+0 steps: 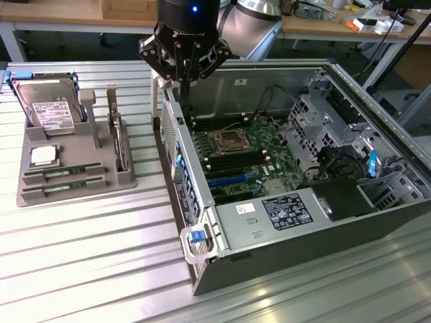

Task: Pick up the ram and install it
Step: 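Reach for the ram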

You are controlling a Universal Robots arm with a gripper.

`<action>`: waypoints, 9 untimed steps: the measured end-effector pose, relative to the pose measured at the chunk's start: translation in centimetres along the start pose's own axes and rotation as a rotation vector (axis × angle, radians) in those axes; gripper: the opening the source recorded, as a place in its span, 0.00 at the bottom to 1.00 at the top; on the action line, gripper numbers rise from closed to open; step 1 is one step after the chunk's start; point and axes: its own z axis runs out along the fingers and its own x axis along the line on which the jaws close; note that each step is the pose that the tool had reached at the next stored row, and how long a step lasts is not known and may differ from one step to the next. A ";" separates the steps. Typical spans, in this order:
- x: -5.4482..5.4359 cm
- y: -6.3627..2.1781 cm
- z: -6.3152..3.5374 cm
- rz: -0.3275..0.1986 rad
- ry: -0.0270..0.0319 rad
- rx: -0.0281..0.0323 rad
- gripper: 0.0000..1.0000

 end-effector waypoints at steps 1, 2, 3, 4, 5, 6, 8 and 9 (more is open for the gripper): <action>0.1 -0.01 0.00 0.000 0.0000 0.0000 0.11; 0.2 -0.01 0.00 0.000 0.0000 0.0000 0.11; 0.3 -0.02 0.00 0.000 0.0000 0.0000 0.11; 0.4 -0.03 0.00 0.000 0.0000 0.0000 0.11; 0.4 -0.03 -0.01 0.000 0.0001 0.0000 0.11; 0.5 -0.04 0.00 0.000 0.0000 0.0000 0.11; 0.6 -0.05 0.00 0.000 0.0000 0.0000 0.11; 0.8 -0.06 -0.01 0.000 0.0000 0.0001 0.11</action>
